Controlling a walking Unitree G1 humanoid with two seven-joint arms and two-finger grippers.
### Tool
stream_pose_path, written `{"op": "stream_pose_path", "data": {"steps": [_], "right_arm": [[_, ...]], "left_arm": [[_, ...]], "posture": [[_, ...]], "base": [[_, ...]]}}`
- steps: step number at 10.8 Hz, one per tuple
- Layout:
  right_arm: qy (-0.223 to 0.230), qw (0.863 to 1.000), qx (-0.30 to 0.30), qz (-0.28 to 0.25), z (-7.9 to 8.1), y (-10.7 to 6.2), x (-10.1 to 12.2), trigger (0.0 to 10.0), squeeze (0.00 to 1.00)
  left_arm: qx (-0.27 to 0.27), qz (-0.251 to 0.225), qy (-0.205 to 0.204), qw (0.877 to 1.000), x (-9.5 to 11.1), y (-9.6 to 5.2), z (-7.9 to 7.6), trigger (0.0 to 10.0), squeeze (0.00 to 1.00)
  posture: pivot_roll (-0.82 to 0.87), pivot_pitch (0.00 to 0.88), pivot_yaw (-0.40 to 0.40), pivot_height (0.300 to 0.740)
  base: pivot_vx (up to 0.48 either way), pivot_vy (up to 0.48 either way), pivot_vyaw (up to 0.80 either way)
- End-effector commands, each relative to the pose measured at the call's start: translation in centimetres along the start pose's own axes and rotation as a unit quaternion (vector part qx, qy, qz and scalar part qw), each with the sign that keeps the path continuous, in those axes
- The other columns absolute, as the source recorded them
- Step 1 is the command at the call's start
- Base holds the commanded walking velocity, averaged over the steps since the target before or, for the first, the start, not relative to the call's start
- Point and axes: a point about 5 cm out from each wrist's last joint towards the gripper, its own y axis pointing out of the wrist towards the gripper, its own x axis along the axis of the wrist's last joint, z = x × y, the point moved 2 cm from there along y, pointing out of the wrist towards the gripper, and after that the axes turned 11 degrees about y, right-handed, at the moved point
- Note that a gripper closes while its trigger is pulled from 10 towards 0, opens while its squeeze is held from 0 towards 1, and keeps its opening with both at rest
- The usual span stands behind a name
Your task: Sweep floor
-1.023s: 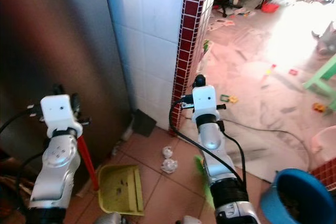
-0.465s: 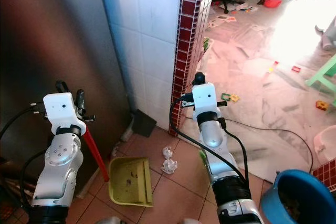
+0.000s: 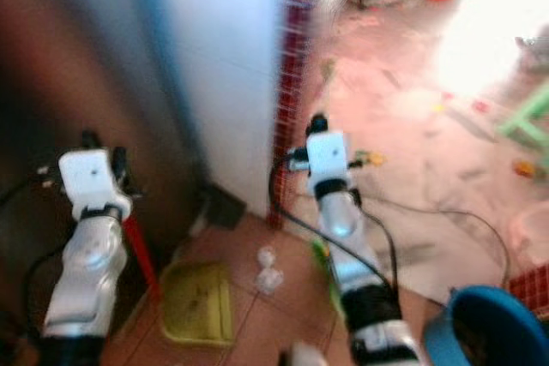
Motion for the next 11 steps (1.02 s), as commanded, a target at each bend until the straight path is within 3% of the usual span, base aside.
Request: {"op": "stream_pose_path", "data": {"steps": [1,3,8,10,11], "right_arm": [[-0.009,0.999,0.014,-0.032,0.6,0.7,1.6,10.0,0.00],[-0.009,0.999,0.012,-0.032,0.5,0.7,1.6,10.0,0.00],[-0.005,1.000,0.004,-0.023,0.0,0.6,1.3,10.0,0.00],[0.039,0.999,-0.014,-0.010,-0.3,0.7,1.1,10.0,0.00],[0.041,0.999,-0.021,-0.008,-0.7,0.6,1.1,10.0,0.00]], "left_arm": [[0.006,-0.034,-0.014,0.999,1.5,0.3,0.4,10.0,0.00],[0.008,-0.033,-0.013,0.999,1.5,0.3,0.4,10.0,0.00],[0.018,-0.043,0.016,0.999,1.6,0.3,0.7,10.0,0.00],[0.006,-0.036,0.023,0.999,1.2,0.5,0.0,10.0,0.00],[0.002,-0.036,0.030,0.999,1.0,0.9,-0.3,10.0,0.00]], "posture": [[-0.05,0.021,-0.011,0.740],[-0.05,0.020,-0.010,0.740],[-0.05,0.020,-0.013,0.740],[-0.06,0.019,-0.011,0.740],[-0.07,0.020,-0.009,0.740]], "base": [[0.416,0.000,0.00],[0.403,0.000,0.00],[0.000,0.000,0.00],[0.000,0.000,0.00],[0.000,0.000,0.00]]}}
